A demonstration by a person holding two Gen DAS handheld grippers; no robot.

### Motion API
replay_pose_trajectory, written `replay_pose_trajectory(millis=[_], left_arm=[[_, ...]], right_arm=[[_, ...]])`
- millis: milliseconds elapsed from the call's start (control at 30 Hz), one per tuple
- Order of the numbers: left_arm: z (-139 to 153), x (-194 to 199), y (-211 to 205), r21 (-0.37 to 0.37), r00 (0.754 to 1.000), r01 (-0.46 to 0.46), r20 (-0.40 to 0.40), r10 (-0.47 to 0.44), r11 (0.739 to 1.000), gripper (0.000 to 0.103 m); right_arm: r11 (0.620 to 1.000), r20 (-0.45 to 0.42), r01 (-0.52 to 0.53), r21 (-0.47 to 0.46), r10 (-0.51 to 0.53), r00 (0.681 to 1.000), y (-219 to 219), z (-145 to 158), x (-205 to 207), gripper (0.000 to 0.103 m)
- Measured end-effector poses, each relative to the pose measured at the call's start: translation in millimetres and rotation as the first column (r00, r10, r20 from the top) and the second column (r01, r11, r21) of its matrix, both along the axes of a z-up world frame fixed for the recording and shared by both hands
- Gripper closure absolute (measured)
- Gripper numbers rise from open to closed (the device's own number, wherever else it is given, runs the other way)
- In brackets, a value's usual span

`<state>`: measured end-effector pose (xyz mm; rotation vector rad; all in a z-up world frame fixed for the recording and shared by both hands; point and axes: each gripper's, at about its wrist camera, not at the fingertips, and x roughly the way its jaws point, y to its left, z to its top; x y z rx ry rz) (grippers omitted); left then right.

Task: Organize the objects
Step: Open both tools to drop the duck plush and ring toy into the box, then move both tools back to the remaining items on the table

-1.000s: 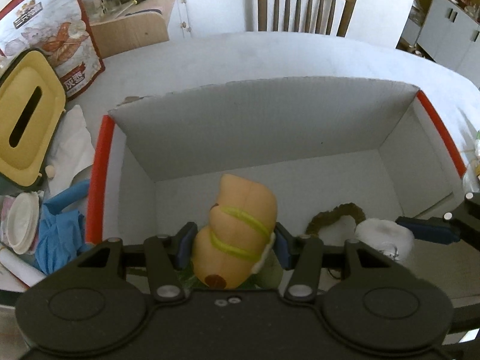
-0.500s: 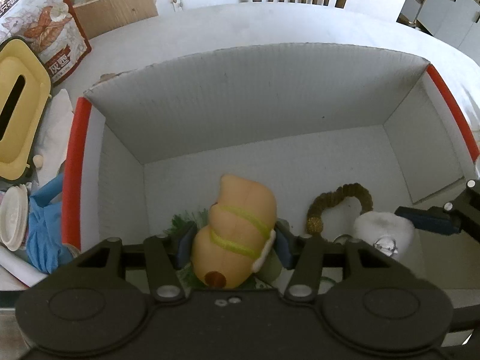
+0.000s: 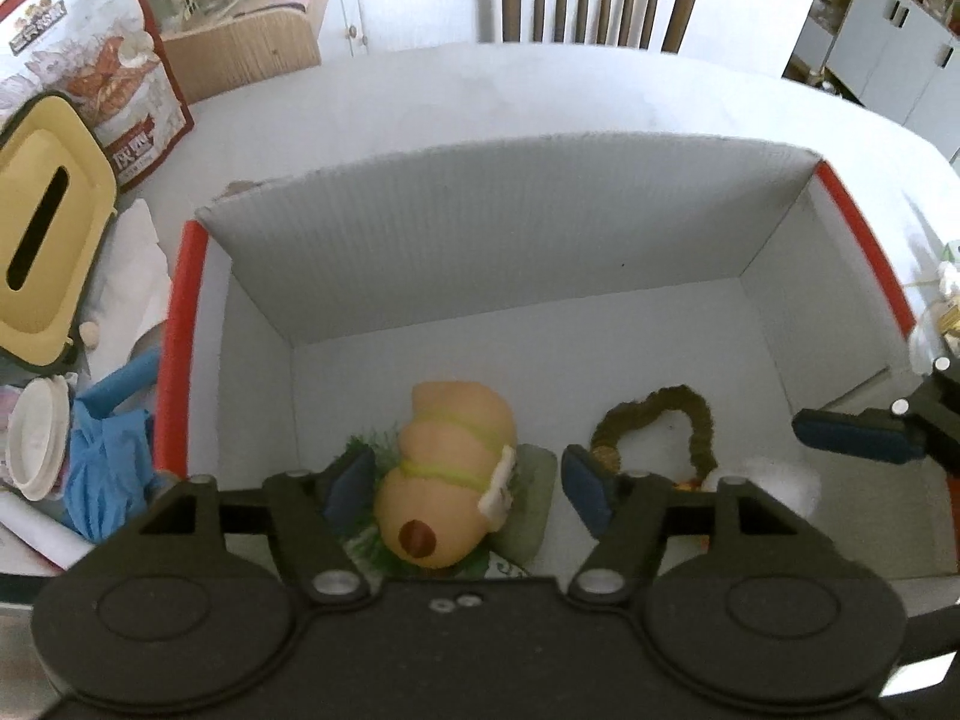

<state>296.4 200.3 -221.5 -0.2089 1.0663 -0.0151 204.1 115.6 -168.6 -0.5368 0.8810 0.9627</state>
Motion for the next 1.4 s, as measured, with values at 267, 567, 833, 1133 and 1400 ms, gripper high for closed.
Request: replay_pose_trajectory(millis=[267,567,833,1133,1400], left_arm=[[23,-16,-4,-0.029,0.996,-0.047,0.068,0.049,0.998,0.033],[56,-35,-22,-0.040,0.985,-0.059,0.157,0.065,0.997,0.031],[82,-52,-40,-0.064,0.968,-0.087,0.231,0.100,0.994,0.027],[103,-63,-69,-0.073,0.953,-0.076,0.287,0.094,0.994,0.022],[117,-68,-96,-0.111,0.945,-0.073,0.311,0.104,0.991,0.018]], right_arm=[[0.996,-0.001,0.036,0.085,-0.036,0.999,-22,31,3,0.042],[0.985,0.000,0.066,0.162,-0.067,0.998,-51,57,2,0.042],[0.965,0.008,0.087,0.248,-0.092,0.996,-85,82,2,0.038],[0.937,-0.008,0.146,0.319,-0.151,0.988,-140,100,3,0.035],[0.905,-0.017,0.219,0.365,-0.229,0.973,-199,107,6,0.032]])
